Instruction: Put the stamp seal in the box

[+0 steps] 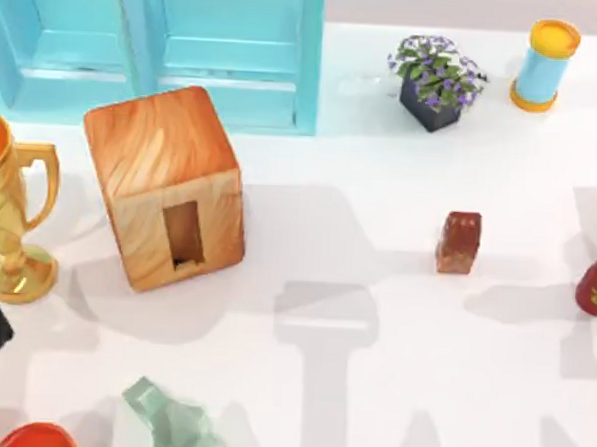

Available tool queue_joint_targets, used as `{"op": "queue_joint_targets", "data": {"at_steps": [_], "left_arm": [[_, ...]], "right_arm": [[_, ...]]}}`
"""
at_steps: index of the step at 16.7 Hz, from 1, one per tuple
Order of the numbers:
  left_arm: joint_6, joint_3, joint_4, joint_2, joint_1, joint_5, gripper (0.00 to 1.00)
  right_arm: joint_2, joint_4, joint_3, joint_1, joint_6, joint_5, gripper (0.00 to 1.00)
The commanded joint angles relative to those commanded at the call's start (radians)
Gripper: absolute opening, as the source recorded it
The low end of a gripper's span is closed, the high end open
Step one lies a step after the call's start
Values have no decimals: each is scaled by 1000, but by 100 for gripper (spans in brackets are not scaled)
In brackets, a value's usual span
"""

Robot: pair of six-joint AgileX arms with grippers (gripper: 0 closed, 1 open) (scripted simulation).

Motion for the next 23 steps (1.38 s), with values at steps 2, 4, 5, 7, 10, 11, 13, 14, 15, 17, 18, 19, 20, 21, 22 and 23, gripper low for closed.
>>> {"op": "queue_joint_targets", "data": {"at_steps": [2, 4, 5, 7, 10, 11, 13, 14, 15, 17, 18, 19, 20, 21, 22, 23], "left_arm": [[0, 0, 0, 0, 0, 0, 100], [0, 0, 0, 0, 0, 0, 100], [0, 0, 0, 0, 0, 0, 100], [0, 0, 0, 0, 0, 0, 100], [0, 0, 0, 0, 0, 0, 100], [0, 0, 0, 0, 0, 0, 100], [0, 0, 0, 0, 0, 0, 100], [0, 0, 0, 0, 0, 0, 100], [0, 0, 0, 0, 0, 0, 100], [0, 0, 0, 0, 0, 0, 100], [0, 0, 0, 0, 0, 0, 100], [0, 0, 0, 0, 0, 0, 100], [0, 0, 0, 0, 0, 0, 100], [0, 0, 0, 0, 0, 0, 100], [0, 0, 0, 0, 0, 0, 100], [0, 0, 0, 0, 0, 0, 100]], "right_arm": [[0, 0, 0, 0, 0, 0, 100], [29, -28, 30, -5, 9, -1, 100], [59, -57, 61, -8, 18, -1, 100], [151, -144, 154, -14, 45, -2, 100], [365, -317, 370, -21, 97, -2, 100], [457, -382, 463, -20, 116, -2, 100], [665, -517, 675, -11, 155, -2, 100], [775, -585, 785, -1, 175, -1, 100], [886, -654, 897, 11, 193, -1, 100], [1108, -785, 1111, 44, 227, 0, 100], [1216, -846, 1212, 64, 243, 1, 100], [1321, -902, 1307, 85, 257, 3, 100], [1420, -952, 1392, 109, 272, 4, 100], [1511, -998, 1466, 134, 286, 5, 100], [1594, -1041, 1530, 161, 300, 6, 100], [1667, -1082, 1585, 190, 315, 7, 100]]}}
